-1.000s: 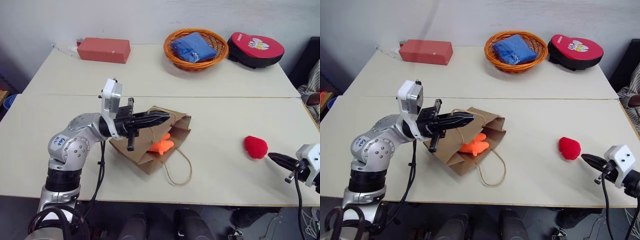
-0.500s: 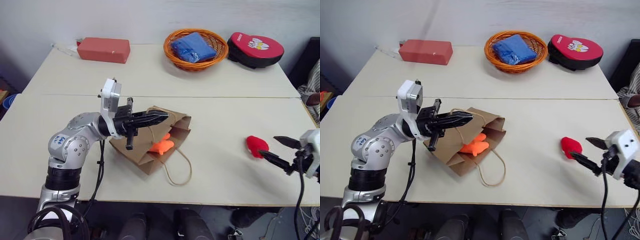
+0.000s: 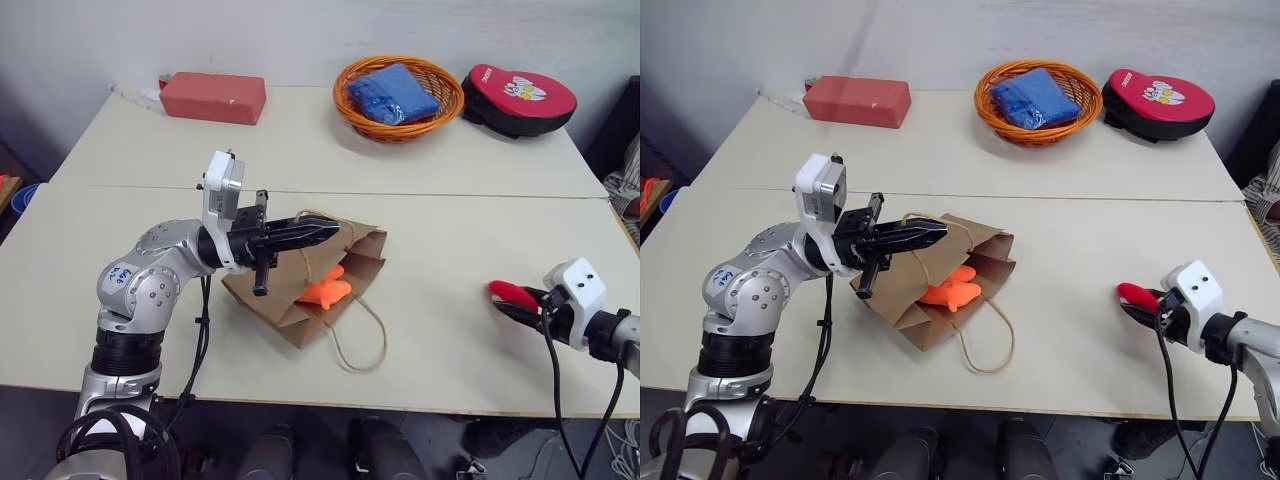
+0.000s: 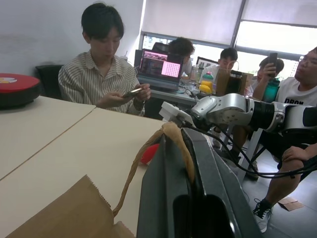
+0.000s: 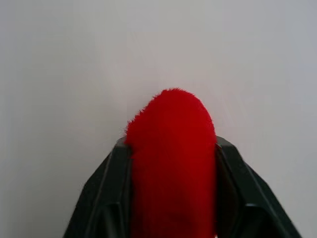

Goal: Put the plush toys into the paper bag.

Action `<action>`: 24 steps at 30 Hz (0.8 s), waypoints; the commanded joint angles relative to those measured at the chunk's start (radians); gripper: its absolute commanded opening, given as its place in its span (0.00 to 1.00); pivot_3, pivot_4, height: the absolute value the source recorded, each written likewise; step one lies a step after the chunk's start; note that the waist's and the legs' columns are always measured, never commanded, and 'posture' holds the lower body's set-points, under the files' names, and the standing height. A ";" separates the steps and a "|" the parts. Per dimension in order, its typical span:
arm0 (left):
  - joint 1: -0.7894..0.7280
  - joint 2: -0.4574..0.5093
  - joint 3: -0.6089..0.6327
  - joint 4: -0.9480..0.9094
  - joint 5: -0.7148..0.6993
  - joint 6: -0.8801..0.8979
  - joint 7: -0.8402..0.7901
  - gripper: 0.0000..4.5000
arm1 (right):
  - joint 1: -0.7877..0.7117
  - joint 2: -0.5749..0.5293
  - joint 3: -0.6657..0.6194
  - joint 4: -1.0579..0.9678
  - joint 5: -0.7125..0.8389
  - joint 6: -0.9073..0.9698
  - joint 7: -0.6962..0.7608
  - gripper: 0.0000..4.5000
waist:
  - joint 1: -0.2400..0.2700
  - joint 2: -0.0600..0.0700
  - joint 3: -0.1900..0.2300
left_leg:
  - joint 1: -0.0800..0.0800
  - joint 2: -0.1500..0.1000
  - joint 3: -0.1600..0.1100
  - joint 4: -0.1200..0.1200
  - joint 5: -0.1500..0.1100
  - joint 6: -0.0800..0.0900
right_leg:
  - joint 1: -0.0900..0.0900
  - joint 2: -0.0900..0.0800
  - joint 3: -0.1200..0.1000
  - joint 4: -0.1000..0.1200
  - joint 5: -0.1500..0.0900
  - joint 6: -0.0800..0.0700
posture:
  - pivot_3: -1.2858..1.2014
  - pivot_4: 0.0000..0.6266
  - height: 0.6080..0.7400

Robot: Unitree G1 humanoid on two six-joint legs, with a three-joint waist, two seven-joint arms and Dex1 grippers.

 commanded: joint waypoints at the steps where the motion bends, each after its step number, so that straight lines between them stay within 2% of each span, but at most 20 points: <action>1: -0.022 0.015 0.022 -0.020 -0.016 -0.001 -0.006 0.00 | -0.036 -0.025 0.026 -0.134 0.095 0.015 0.128 0.14 | -0.002 0.000 0.000 | 0.000 0.000 0.000 0.000 0.000 0.000 | 0.000 0.000 0.000 0.000 0.000 0.000 | 0.52 0.24 1.00; 3: -0.034 0.013 0.034 -0.011 -0.035 0.008 -0.008 0.00 | -0.099 -0.026 0.094 -0.209 0.111 0.041 0.159 0.08 | -0.007 0.000 0.000 | 0.000 0.001 0.000 0.000 0.000 0.000 | 0.000 0.001 0.000 0.000 0.000 0.000 | 0.52 0.24 1.00; 6: -0.060 0.014 0.055 0.005 -0.066 0.033 -0.006 0.00 | -0.277 0.061 0.210 -0.300 0.131 0.131 0.076 0.07 | -0.021 -0.001 0.001 | 0.000 0.000 -0.002 0.002 0.000 0.000 | 0.000 0.000 -0.001 0.001 0.000 0.000 | 0.52 0.24 1.00; 9: -0.075 0.025 0.054 0.011 -0.076 0.054 -0.014 0.00 | -0.378 0.125 0.303 -0.333 0.123 0.220 0.018 0.07 | -0.020 -0.001 0.001 | -0.003 0.000 -0.005 0.003 0.000 -0.002 | -0.002 0.000 -0.003 0.001 0.000 0.000 | 0.52 0.24 1.00; 13: -0.086 0.030 0.055 0.013 -0.093 0.081 -0.010 0.00 | -0.482 0.227 0.427 -0.288 0.045 0.242 -0.061 0.07 | -0.015 -0.001 0.001 | -0.018 -0.001 -0.008 0.012 0.000 -0.002 | -0.015 -0.001 -0.005 0.003 0.000 0.000 | 0.52 0.24 1.00; 15: -0.089 0.024 0.058 0.005 -0.108 0.097 0.003 0.00 | -0.522 0.276 0.476 -0.243 -0.009 0.244 -0.105 0.07 | -0.016 -0.001 0.001 | -0.026 -0.002 -0.008 0.016 0.000 -0.001 | -0.021 -0.002 -0.005 0.005 0.000 0.001 | 0.52 0.24 1.00; 24: -0.063 0.027 0.063 -0.034 -0.125 0.116 0.011 0.00 | -0.591 0.438 0.554 -0.119 -0.169 0.209 -0.277 0.07 | -0.027 -0.001 0.001 | -0.026 -0.002 -0.007 0.015 0.000 -0.002 | -0.022 -0.002 -0.005 0.007 0.000 0.001 | 0.52 0.24 1.00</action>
